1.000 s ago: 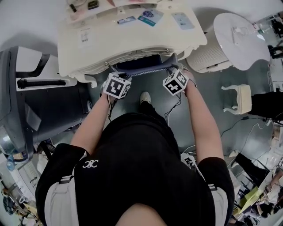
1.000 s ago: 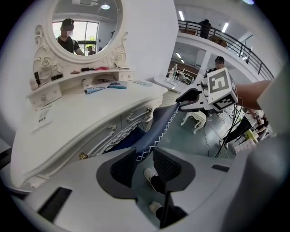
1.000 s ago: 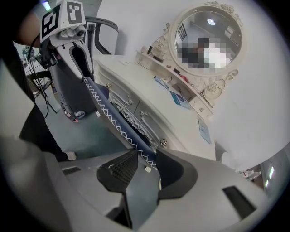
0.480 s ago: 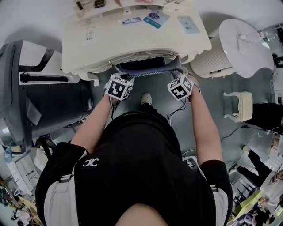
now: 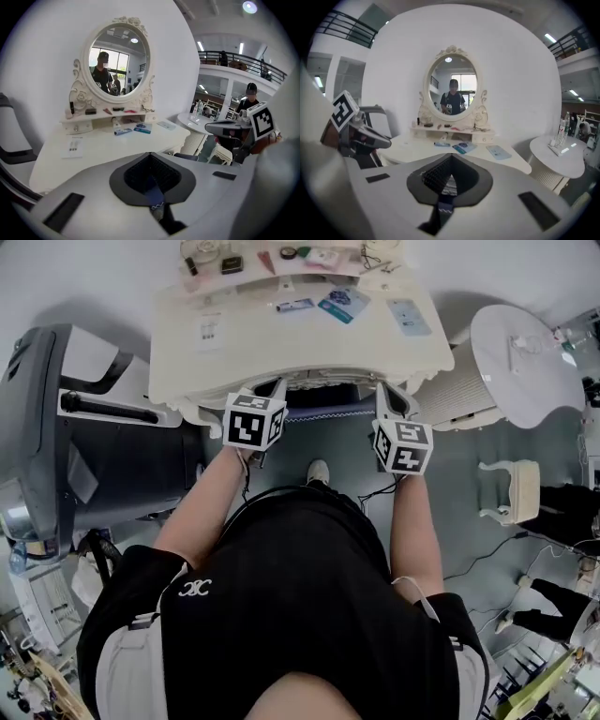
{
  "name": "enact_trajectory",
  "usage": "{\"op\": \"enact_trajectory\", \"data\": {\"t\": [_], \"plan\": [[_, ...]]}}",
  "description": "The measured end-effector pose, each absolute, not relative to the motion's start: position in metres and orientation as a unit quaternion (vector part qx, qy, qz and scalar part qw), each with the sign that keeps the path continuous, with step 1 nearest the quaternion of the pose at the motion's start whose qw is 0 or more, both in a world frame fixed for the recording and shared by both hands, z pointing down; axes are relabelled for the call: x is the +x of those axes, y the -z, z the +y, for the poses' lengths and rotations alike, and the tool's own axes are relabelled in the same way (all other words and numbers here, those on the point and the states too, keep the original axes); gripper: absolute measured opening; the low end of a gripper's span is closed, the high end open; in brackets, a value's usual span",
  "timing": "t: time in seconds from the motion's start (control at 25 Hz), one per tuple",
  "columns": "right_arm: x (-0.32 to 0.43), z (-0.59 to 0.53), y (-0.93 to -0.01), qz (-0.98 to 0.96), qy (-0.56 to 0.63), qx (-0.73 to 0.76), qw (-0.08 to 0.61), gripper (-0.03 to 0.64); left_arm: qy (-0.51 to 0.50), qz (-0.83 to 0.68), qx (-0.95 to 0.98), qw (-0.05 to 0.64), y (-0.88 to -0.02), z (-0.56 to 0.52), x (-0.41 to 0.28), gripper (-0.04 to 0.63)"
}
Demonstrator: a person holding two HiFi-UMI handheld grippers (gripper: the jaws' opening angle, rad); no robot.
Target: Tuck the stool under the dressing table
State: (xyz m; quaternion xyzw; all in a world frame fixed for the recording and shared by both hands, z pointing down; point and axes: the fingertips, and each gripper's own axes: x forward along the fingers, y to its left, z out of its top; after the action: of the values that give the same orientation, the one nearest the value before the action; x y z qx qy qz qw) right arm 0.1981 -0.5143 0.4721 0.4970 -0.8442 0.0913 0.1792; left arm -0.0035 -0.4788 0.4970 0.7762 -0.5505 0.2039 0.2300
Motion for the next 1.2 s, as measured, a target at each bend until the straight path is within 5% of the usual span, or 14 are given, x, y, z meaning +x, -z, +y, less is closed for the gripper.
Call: {"op": "enact_trajectory", "data": {"t": [0.48,1.2], "plan": [[0.186,-0.517,-0.356,-0.847,-0.058,0.528,0.035,0.009,-0.146,-0.587,0.788,0.114,-0.381,-0.488,0.022,0.006],[0.166,-0.513,-0.346,-0.862,0.001,0.504,0.054,0.009,-0.152,-0.581,0.790,0.121,-0.387,-0.499,0.035,0.006]]}}
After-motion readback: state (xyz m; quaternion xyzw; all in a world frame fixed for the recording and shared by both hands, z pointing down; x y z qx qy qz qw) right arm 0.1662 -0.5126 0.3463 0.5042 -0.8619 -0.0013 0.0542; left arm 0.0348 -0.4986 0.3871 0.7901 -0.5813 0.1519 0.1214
